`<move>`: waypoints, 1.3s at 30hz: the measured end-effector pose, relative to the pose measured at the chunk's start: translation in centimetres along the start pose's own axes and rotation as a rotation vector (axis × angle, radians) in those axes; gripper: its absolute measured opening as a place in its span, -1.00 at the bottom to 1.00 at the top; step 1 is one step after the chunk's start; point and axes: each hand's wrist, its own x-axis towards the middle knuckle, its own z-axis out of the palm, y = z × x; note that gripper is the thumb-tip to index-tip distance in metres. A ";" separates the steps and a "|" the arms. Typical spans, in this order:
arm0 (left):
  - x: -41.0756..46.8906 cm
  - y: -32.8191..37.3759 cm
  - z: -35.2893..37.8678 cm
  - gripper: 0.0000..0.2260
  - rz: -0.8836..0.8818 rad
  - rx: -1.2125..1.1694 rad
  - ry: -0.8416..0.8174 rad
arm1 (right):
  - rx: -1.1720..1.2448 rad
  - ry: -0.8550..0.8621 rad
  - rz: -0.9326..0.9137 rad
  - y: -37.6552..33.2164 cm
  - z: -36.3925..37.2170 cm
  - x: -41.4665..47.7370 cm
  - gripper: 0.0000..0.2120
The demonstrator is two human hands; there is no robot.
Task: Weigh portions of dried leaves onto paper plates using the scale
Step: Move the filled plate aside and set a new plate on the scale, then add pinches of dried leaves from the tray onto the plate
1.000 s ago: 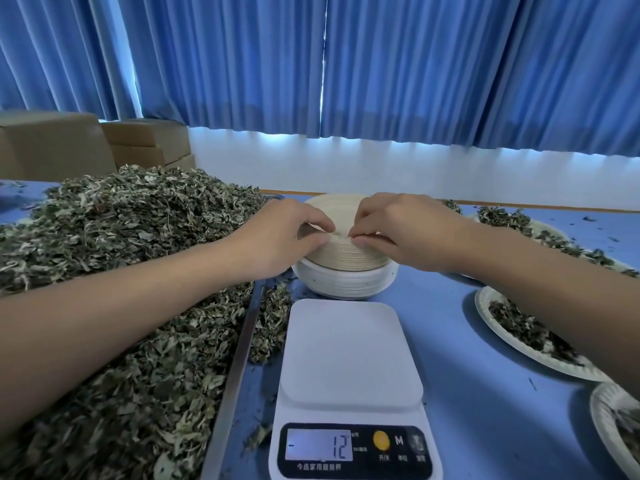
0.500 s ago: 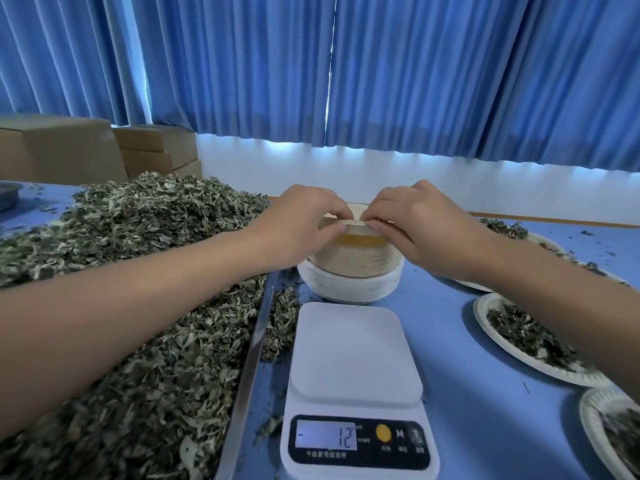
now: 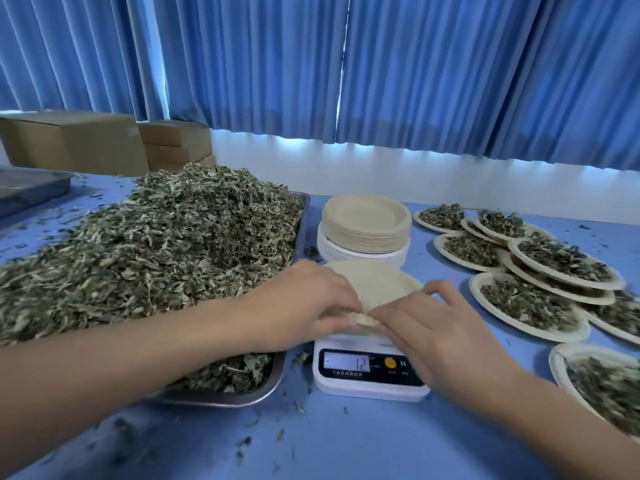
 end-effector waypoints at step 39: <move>1.4 -9.8 -2.2 -0.87 -0.655 0.111 0.032 | 0.561 -0.055 1.050 7.9 7.2 -1.3 -0.81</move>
